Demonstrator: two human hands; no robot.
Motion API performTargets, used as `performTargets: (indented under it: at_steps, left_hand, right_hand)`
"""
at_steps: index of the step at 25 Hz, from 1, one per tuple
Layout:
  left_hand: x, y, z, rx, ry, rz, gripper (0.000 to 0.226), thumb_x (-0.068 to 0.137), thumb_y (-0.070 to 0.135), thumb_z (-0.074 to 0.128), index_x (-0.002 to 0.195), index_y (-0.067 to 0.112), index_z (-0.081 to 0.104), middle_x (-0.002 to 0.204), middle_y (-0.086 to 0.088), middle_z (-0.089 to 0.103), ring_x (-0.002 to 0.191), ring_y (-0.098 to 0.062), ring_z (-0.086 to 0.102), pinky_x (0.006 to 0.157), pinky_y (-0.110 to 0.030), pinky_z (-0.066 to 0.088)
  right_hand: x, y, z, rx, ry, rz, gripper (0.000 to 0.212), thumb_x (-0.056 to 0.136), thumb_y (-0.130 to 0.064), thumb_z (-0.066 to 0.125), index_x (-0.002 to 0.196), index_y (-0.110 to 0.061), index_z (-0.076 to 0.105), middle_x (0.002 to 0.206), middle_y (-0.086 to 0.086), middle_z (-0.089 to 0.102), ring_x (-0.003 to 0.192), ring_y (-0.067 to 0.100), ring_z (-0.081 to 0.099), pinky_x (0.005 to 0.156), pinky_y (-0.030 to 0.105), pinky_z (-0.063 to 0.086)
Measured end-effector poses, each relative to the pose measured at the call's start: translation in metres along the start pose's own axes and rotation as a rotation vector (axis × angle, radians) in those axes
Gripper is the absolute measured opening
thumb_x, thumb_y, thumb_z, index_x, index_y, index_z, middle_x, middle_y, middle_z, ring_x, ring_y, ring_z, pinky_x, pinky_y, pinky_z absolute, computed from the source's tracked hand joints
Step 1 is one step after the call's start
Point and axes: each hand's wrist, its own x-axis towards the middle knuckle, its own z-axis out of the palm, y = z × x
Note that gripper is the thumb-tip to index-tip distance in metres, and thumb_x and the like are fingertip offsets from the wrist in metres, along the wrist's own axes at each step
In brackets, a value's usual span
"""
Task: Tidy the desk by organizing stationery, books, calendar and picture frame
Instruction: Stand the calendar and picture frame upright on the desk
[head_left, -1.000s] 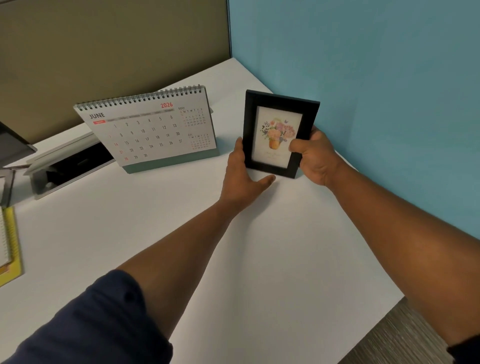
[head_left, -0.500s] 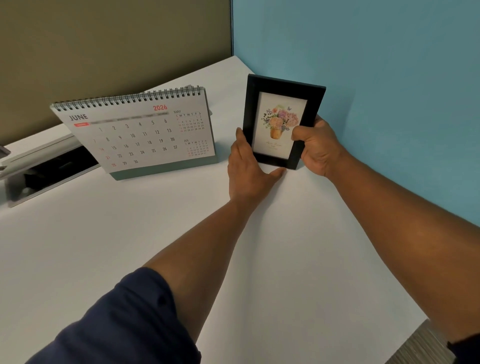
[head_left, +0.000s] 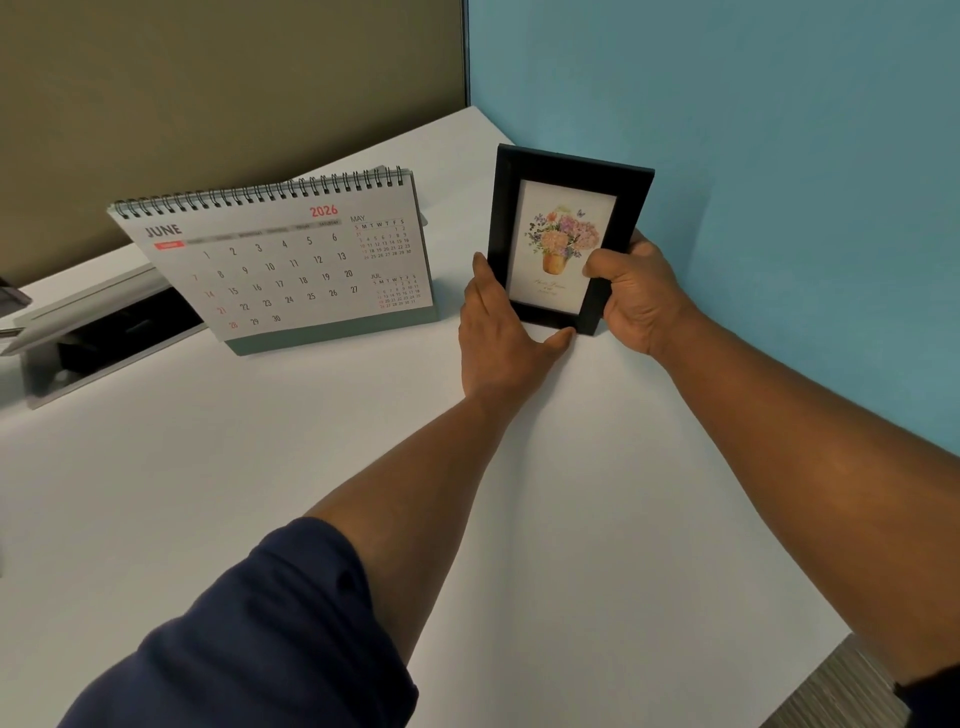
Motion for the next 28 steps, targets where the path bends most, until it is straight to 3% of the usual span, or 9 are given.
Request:
performTargets:
  at_steps: [11,20,24,28]
  left_hand:
    - [0.017,0.0,-0.002,0.048,-0.035,0.008,0.129,0.073,0.059,0.079,0.159,0.011,-0.004,0.158,-0.01,0.03,0.144,-0.026,0.03,0.119,-0.039,0.03]
    - [0.042,0.001,0.001,0.05,-0.096,0.004,0.127,0.077,0.06,0.076,0.159,0.016,-0.01,0.166,-0.004,0.019,0.152,-0.023,0.02,0.12,-0.04,0.024]
    - [0.038,-0.002,-0.001,0.058,-0.106,-0.014,0.124,0.078,0.061,0.074,0.159,0.017,-0.009,0.168,-0.002,0.008,0.154,-0.021,0.013,0.121,-0.038,0.021]
    - [0.015,-0.008,-0.009,0.083,-0.102,-0.009,0.115,0.083,0.06,0.071,0.16,0.021,-0.005,0.169,0.002,0.005,0.154,-0.017,0.012,0.121,-0.033,0.02]
  right_hand:
    - [0.014,-0.006,0.003,-0.091,0.009,-0.032,0.048,0.081,0.018,0.053,0.115,-0.016,0.062,0.116,0.007,0.072,0.109,0.026,0.068,0.08,0.044,0.06]
    - [0.045,-0.014,0.004,-0.109,-0.002,-0.02,0.051,0.081,0.02,0.051,0.11,-0.02,0.062,0.11,0.003,0.073,0.105,0.024,0.069,0.08,0.046,0.06]
    - [0.041,-0.003,-0.004,-0.141,0.063,-0.038,0.072,0.077,0.018,0.057,0.137,-0.023,0.049,0.121,0.006,0.068,0.11,0.023,0.068,0.081,0.046,0.06]
    - [0.018,0.021,-0.012,-0.22,0.254,-0.044,0.098,0.078,0.008,0.067,0.155,-0.031,0.021,0.141,0.008,0.05,0.125,0.022,0.056,0.101,0.044,0.053]
